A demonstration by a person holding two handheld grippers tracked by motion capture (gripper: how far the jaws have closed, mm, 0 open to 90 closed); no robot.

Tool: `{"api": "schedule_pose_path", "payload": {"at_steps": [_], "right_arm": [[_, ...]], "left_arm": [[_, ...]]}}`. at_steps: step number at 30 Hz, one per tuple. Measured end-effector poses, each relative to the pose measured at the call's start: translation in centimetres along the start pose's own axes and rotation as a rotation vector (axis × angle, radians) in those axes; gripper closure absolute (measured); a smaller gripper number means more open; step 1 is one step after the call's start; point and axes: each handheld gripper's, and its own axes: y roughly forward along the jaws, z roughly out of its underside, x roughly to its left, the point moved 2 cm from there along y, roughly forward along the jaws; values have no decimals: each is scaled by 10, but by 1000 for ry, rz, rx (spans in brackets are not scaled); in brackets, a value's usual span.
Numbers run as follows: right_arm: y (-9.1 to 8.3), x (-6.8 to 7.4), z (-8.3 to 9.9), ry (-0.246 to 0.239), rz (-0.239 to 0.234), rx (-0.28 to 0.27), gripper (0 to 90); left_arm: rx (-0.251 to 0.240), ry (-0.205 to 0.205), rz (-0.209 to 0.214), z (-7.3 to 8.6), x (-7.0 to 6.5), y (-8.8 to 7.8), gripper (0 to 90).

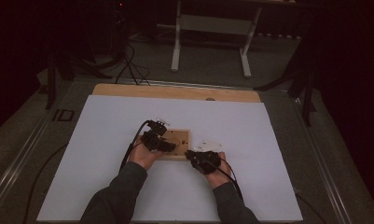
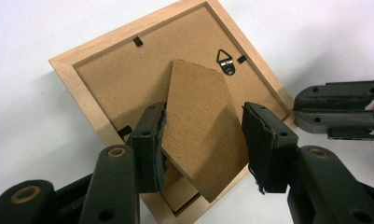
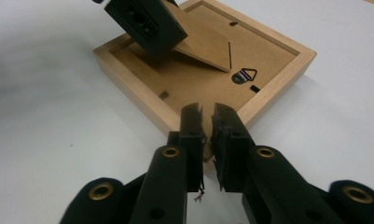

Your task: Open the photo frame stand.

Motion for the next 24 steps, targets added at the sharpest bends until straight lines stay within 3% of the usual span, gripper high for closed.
{"api": "schedule_pose_path", "payload": {"at_steps": [5, 24], "right_arm": [[-4, -5, -1, 12, 12, -13, 770], [-12, -12, -6, 44, 5, -36, 702]], "left_arm": [[-25, 41, -24, 1, -4, -3, 523], [-106, 123, -73, 9, -14, -8, 523]]}}
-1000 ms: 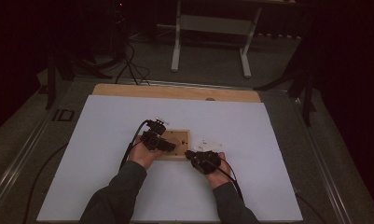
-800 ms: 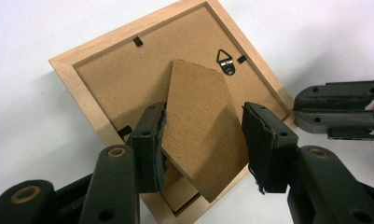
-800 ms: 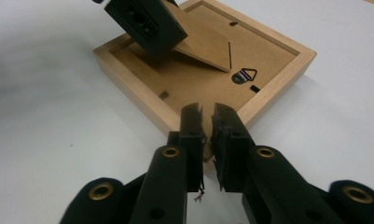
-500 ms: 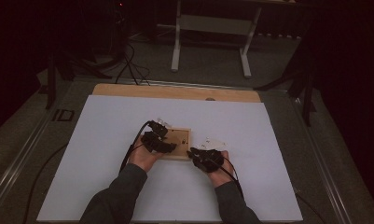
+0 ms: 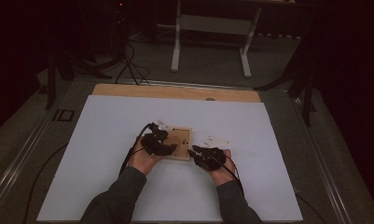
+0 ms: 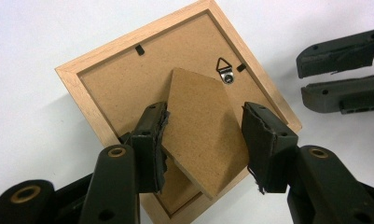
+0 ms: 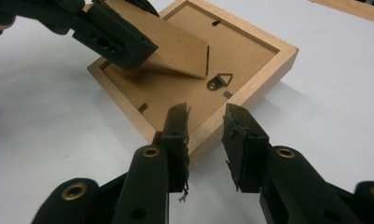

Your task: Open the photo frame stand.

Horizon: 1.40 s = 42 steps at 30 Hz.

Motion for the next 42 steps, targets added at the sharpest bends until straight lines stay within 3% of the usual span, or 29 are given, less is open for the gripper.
{"api": "schedule_pose_path", "payload": {"at_steps": [11, 28, 31, 36, 42], "right_arm": [[-2, -4, -2, 16, -4, -12, 696], [-5, -5, -8, 48, -23, -30, 662], [-9, -8, -11, 50, -16, -36, 655], [-22, -23, -20, 105, -7, -67, 650], [-17, -22, -28, 103, -8, -63, 649]], "left_arm": [[-47, 53, -37, 8, -5, -4, 523], [-103, 89, -73, 19, -10, -7, 522], [-112, 97, -84, 21, -12, -8, 522], [-126, 113, -102, 25, -15, -9, 522], [-141, 128, -121, 28, -18, -9, 522]]}}
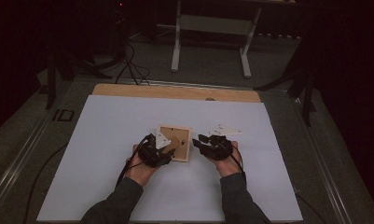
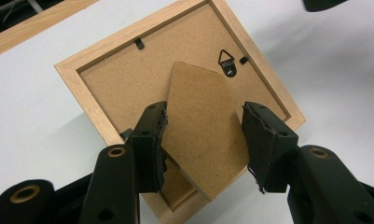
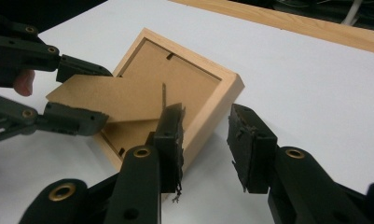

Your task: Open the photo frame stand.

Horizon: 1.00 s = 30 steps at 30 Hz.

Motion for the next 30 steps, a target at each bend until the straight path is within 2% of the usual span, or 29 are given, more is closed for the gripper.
{"api": "schedule_pose_path", "payload": {"at_steps": [3, 11, 17, 30], "right_arm": [[6, 2, -5, -3, -5, 8, 647], [17, 0, -14, 13, -4, 31, 639], [29, -5, -16, 58, -33, 60, 604], [45, -13, -17, 114, -48, 108, 570]], "left_arm": [[-6, 21, -12, 1, -2, -1, 521], [-17, 29, -20, 4, -3, -3, 521], [-25, 28, -21, 6, -3, -2, 521], [-32, 54, -32, 8, -4, -4, 520]]}}
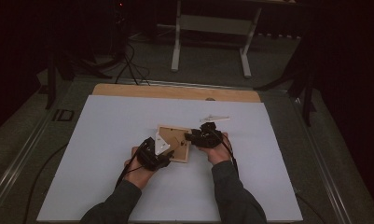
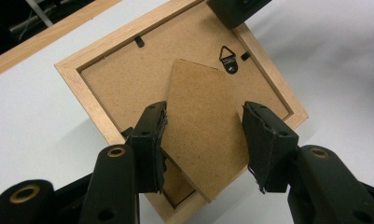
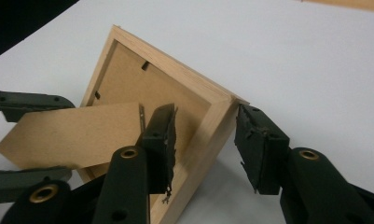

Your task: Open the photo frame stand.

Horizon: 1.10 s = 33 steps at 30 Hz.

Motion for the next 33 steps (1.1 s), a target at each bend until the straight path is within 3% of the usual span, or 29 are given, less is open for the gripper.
{"api": "schedule_pose_path", "payload": {"at_steps": [7, 13, 14, 21, 29, 33], "right_arm": [[6, -3, 2, 15, -28, 27, 529], [8, -6, 1, 30, -48, 26, 510], [9, -8, 2, 39, -70, 27, 502], [10, -12, 2, 55, -96, 16, 507], [4, -14, 1, 55, -109, -1, 640], [5, -15, 1, 56, -120, 6, 558]], "left_arm": [[-3, 2, -3, 1, 1, 0, 519], [-8, 17, -5, 2, 0, -1, 519], [-10, 29, -5, 3, 1, -2, 519], [-11, 27, 1, 4, 2, -1, 518], [-16, 26, 4, 6, 3, -1, 516], [-29, 58, -15, 7, 0, -3, 516]]}}
